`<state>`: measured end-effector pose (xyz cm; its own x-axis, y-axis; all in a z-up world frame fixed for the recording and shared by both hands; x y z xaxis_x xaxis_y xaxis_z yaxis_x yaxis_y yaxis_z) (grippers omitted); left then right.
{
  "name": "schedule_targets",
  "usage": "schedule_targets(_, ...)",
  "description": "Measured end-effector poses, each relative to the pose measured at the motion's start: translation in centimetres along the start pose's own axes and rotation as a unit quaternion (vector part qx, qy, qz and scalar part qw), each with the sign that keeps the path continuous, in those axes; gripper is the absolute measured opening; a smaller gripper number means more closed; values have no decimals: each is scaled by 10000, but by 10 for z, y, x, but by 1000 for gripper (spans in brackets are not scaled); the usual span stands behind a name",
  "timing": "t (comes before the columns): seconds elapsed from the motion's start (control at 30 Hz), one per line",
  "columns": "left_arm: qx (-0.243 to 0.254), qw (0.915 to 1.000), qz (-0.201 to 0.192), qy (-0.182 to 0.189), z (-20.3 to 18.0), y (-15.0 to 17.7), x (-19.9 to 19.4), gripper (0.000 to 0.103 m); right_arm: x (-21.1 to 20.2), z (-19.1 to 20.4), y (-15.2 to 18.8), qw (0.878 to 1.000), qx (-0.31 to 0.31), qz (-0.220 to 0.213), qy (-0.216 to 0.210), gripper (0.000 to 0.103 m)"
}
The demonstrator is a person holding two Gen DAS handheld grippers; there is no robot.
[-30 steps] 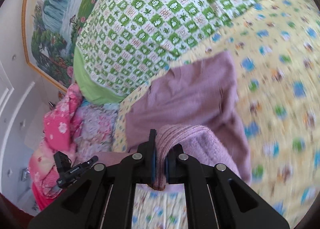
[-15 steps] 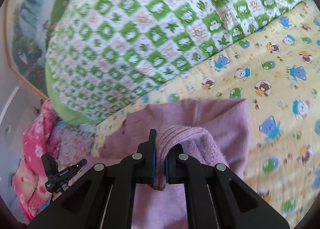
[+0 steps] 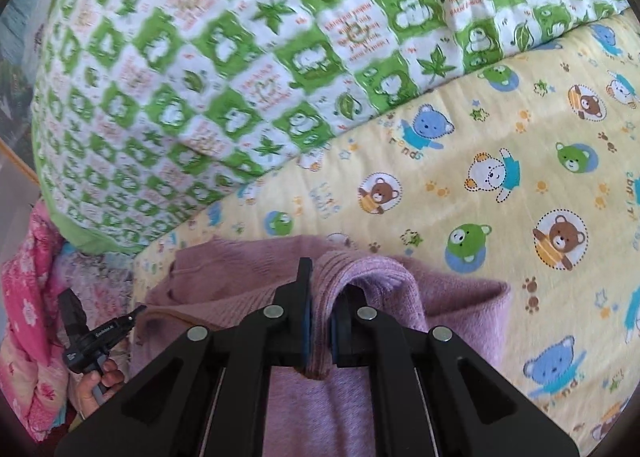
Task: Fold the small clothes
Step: 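Lift the hem with both grippers and fold it toward the collar, then lower the folded hem onto the sweater and open both grippers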
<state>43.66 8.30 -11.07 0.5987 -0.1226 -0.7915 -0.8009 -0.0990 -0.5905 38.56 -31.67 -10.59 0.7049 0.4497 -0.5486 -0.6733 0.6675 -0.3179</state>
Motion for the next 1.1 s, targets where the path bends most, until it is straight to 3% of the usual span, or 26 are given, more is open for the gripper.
schedule_targets(0.33, 136, 9998, -19, 163, -2, -5, -3, 13, 3, 1, -4, 9998, 173, 17, 131, 15)
schedule_targets(0.43, 53, 9994, -68, 326, 0, -3, -13, 15, -3, 5, -4, 9997, 99, -64, 194, 35)
schedule_targets(0.5, 68, 9993, -103, 352, 1, -2, -20, 16, -12, 8, -6, 9994, 37, -231, 248, 62)
schedule_targets(0.53, 70, 9993, -100, 366, 2, -2, -23, 17, -19, 9, -8, 9987, 7, -406, 314, 65)
schedule_targets(0.6, 71, 9992, -125, 373, 4, -1, -30, 19, -32, 10, -13, 9979, 60, -603, 248, 65)
schedule_targets(0.63, 80, 9993, -144, 337, 6, -1, -35, 28, -38, 11, -15, 9979, 100, -620, 180, 65)
schedule_targets(0.67, 91, 9997, -176, 170, 9, -1, -40, 52, -42, 13, -16, 9978, 111, -636, 156, 65)
schedule_targets(0.73, 50, 9988, -435, -207, 19, -5, -58, 74, -54, 18, -14, 9974, 33, -710, 123, 65)
schedule_targets(0.9, 23, 9983, -566, -128, 22, -4, -83, 74, -75, 27, 3, 9970, -176, -752, 28, 65)
schedule_targets(1.1, 755, 9959, -398, 307, -37, 38, -95, 74, -77, 39, 50, 9971, -630, -411, -138, 65)
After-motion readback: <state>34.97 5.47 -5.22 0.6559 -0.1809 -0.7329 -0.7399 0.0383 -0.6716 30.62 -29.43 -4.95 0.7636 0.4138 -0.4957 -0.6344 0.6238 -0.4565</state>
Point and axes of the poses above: each gripper's, at about its wrist camera, not at the fingertips, and x roughly the way its jaws point, z to its left, y to its underside, the point moved 6 cm from there along x, roughly the way its jaws point, and after that the axes turned 14 degrees about x, right-handed, at the moved point
